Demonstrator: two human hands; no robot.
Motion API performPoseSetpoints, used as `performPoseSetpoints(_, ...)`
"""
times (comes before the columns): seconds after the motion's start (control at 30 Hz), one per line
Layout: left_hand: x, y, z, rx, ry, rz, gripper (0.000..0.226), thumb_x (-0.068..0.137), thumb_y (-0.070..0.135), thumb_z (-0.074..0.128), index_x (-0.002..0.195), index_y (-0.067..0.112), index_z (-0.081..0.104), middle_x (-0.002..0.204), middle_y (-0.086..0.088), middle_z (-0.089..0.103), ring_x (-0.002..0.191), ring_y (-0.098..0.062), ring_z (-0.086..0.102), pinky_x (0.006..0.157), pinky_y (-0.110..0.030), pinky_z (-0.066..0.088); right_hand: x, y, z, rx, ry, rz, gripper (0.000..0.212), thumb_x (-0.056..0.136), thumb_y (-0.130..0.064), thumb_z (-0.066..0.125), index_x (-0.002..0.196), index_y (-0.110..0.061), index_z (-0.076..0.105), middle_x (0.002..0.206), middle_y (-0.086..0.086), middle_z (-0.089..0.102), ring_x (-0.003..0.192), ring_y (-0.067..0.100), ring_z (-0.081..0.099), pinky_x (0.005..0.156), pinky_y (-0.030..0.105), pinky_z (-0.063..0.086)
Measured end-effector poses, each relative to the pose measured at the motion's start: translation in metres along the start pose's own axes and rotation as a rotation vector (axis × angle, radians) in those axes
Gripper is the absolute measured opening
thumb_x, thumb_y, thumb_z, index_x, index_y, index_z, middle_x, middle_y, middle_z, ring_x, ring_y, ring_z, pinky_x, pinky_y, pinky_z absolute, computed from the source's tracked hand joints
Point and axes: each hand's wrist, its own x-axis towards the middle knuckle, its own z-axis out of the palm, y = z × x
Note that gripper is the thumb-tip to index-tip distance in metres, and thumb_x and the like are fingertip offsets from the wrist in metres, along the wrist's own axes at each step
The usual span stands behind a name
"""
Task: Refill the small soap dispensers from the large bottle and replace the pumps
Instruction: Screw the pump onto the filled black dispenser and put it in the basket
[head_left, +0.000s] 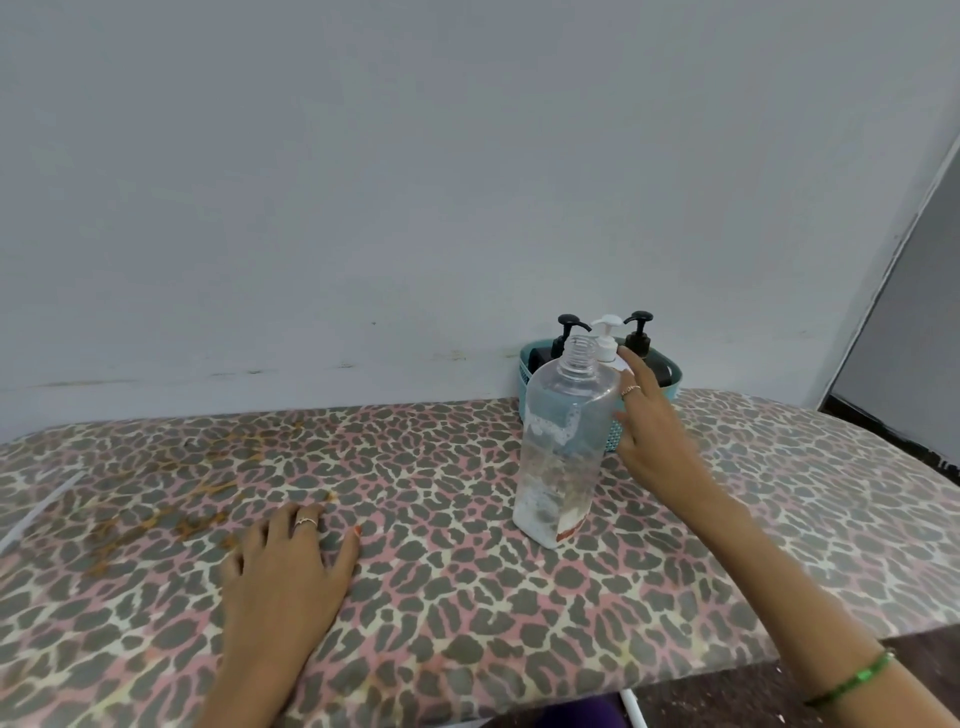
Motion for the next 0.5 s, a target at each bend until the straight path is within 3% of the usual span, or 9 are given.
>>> performPoseSetpoints(0.1, -0.001, 0.000, 0.001, -0.001, 0.001, 0.002, 0.059, 0.092, 0.061, 0.031, 0.137, 0.025, 0.045, 0.142, 0.003, 0.045, 0.131, -0.021, 0.039, 0.107, -0.041, 0.032, -0.010, -0.014, -0.010, 0.134, -0.038, 0.032, 0.074, 0.095, 0.015, 0.034, 0.142, -0.041, 0.019, 0.160, -0.006, 0.005, 0.139, 0.012, 0.026, 0.101, 0.024, 0.040)
performPoseSetpoints(0.2, 0.000, 0.000, 0.001, -0.001, 0.013, 0.006, 0.059, 0.092, 0.060, 0.033, 0.137, 0.024, 0.046, 0.142, 0.001, 0.046, 0.130, -0.023, 0.040, 0.106, -0.042, 0.033, -0.015, -0.021, -0.017, 0.199, -0.010, 0.042, 0.078, 0.083, 0.025, 0.035, 0.142, -0.026, 0.037, 0.158, -0.003, 0.016, 0.130, 0.010, 0.033, 0.083, 0.019, 0.055)
performPoseSetpoints(0.27, -0.001, -0.001, 0.001, -0.001, 0.018, 0.010, 0.058, 0.093, 0.059, 0.033, 0.136, 0.022, 0.047, 0.141, -0.001, 0.047, 0.130, -0.024, 0.041, 0.105, -0.043, 0.033, -0.019, -0.023, -0.018, 0.277, 0.031, 0.066, 0.074, 0.079, 0.026, 0.036, 0.136, -0.021, 0.044, 0.151, 0.004, 0.031, 0.120, 0.018, 0.051, 0.070, 0.018, 0.058)
performPoseSetpoints(0.37, -0.002, -0.001, 0.002, -0.003, 0.030, 0.019, 0.056, 0.093, 0.057, 0.036, 0.134, 0.021, 0.050, 0.139, -0.002, 0.049, 0.128, -0.025, 0.043, 0.104, -0.043, 0.034, -0.026, -0.024, -0.017, 0.304, 0.116, 0.128, 0.061, 0.082, 0.024, 0.035, 0.132, -0.010, 0.046, 0.133, 0.011, 0.046, 0.100, 0.022, 0.063, 0.066, 0.013, 0.056)
performPoseSetpoints(0.43, -0.002, -0.002, 0.003, -0.015, 0.041, 0.025, 0.055, 0.093, 0.056, 0.038, 0.131, 0.020, 0.052, 0.137, -0.003, 0.051, 0.126, -0.025, 0.045, 0.102, -0.044, 0.035, -0.032, -0.025, -0.012, 0.296, 0.165, 0.146, 0.042, 0.094, 0.013, 0.034, 0.128, -0.006, 0.049, 0.121, 0.010, 0.053, 0.098, 0.023, 0.066, 0.075, 0.018, 0.057)
performPoseSetpoints(0.5, -0.001, -0.003, 0.004, -0.016, 0.045, 0.031, 0.054, 0.093, 0.055, 0.038, 0.131, 0.019, 0.053, 0.136, -0.003, 0.052, 0.125, -0.025, 0.046, 0.102, -0.044, 0.035, -0.041, -0.029, -0.007, 0.285, 0.202, 0.157, 0.027, 0.105, -0.023, 0.031, 0.122, -0.017, 0.052, 0.108, -0.001, 0.060, 0.098, 0.016, 0.066, 0.084, 0.029, 0.056)
